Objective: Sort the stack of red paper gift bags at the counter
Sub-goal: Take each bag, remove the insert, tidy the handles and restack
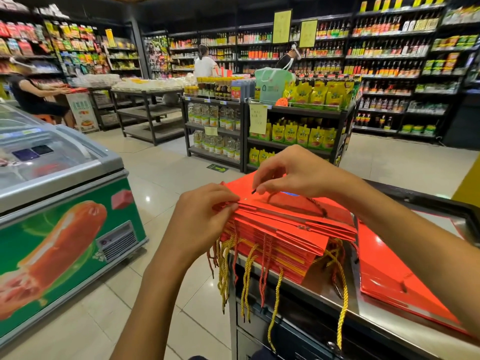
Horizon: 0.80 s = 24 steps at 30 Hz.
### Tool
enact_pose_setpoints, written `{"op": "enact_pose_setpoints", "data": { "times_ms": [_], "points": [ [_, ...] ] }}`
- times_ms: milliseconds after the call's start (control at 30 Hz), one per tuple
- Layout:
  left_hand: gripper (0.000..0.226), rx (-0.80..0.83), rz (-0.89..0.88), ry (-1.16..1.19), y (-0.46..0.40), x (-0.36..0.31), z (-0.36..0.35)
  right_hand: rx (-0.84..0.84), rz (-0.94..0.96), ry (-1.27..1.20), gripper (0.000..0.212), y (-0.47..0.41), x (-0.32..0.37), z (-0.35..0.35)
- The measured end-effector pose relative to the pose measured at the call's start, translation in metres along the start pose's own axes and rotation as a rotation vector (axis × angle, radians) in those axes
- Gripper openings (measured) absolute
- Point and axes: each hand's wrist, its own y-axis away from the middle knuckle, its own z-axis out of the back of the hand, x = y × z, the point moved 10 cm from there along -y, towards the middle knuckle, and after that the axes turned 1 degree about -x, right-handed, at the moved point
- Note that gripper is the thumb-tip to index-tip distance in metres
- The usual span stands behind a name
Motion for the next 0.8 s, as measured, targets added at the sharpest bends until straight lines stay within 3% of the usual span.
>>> {"op": "enact_pose_setpoints", "data": {
  "times_ms": [167, 800],
  "points": [
    [0.017, -0.022, 0.000, 0.039, 0.005, 0.003, 0.002, 0.075, 0.009, 0.037, 0.013, -0.007, 0.008, -0.015],
    [0.017, -0.134, -0.064, 0.021, 0.010, -0.001, 0.004, 0.063, 0.111, 0.177, 0.012, -0.013, 0.013, -0.023]
  ]
}}
